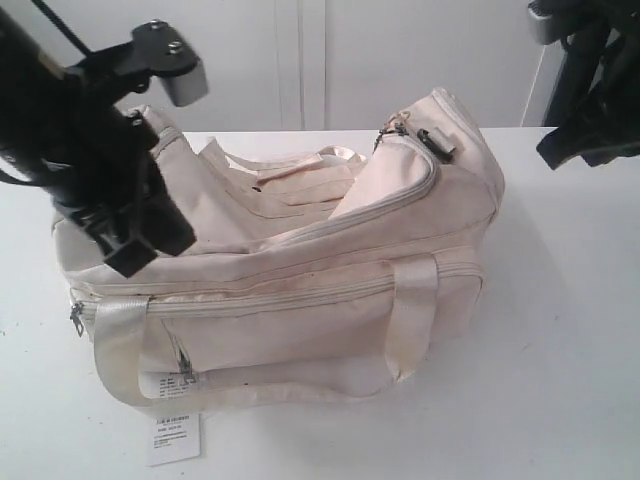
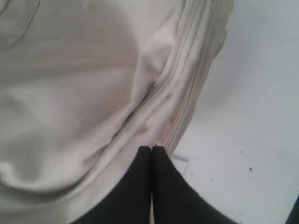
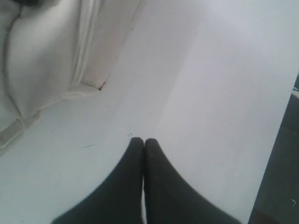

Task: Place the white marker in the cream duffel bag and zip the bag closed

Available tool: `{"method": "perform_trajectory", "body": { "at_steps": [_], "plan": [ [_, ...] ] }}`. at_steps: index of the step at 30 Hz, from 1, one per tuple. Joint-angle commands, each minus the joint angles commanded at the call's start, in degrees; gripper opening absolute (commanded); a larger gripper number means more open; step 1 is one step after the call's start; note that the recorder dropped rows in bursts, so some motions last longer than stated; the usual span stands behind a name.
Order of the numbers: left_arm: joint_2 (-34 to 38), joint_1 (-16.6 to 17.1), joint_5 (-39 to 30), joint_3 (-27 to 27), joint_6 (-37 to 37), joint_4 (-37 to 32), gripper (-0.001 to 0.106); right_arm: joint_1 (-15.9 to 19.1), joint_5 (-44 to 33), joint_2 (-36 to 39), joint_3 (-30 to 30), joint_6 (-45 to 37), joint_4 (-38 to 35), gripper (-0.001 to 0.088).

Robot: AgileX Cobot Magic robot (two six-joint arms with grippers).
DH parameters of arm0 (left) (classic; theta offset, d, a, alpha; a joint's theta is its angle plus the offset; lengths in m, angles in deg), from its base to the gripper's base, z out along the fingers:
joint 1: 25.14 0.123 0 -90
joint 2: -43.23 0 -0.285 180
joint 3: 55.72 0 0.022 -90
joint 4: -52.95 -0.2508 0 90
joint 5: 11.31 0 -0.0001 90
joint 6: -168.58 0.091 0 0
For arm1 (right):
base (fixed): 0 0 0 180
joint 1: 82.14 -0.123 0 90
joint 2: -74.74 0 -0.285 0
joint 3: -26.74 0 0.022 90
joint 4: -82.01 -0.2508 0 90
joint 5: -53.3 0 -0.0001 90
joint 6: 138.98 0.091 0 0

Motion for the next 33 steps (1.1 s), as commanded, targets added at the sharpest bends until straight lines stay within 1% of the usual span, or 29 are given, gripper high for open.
{"method": "perform_trajectory", "body": {
  "at_steps": [3,5,6,9,12,15,18,24,29,33],
  "plan": [
    [-2.2,3.0,-2.3,0.0,-5.5,-6.1,0.000,2.6,1.5,-1.5,1.8,0.0,-1.5,0.0000],
    [-3.8,4.6,-2.3,0.0,-12.9,-11.7,0.000,4.0,4.0,-3.1,3.5,1.5,-1.5,0.0000],
    [-4.4,5.1,-2.2,0.0,-15.1,-13.6,0.000,4.4,5.1,-3.8,4.4,2.5,-1.6,0.0000],
    [-6.8,5.9,-2.5,-0.2,-20.2,-19.5,0.000,5.5,9.7,-7.1,7.2,4.6,-1.6,0.0000],
    [-9.5,5.9,-2.5,-2.2,-22.9,-23.8,0.000,5.8,14.6,-11.4,10.3,5.9,-1.5,0.0000],
    [-13.3,5.9,-0.7,-5.0,-24.9,-25.8,0.000,5.8,19.9,-15.9,13.9,6.7,-1.5,0.0000],
    [-17.4,5.9,1.9,-8.3,-26.9,-26.1,0.000,5.8,23.5,-20.5,17.0,7.9,-1.5,0.0000],
    [-26.1,5.9,7.3,-15.3,-30.1,-25.5,0.000,5.8,27.7,-30.5,23.2,9.2,-1.6,0.0000],
    [-33.9,5.9,9.4,-19.9,-31.6,-25.4,0.000,5.8,30.6,-39.1,28.2,10.0,-1.4,0.0000],
    [-38.4,5.9,10.2,-22.5,-32.9,-25.0,0.000,5.8,32.5,-45.0,31.6,11.1,-1.4,0.0000]
  ]
}}
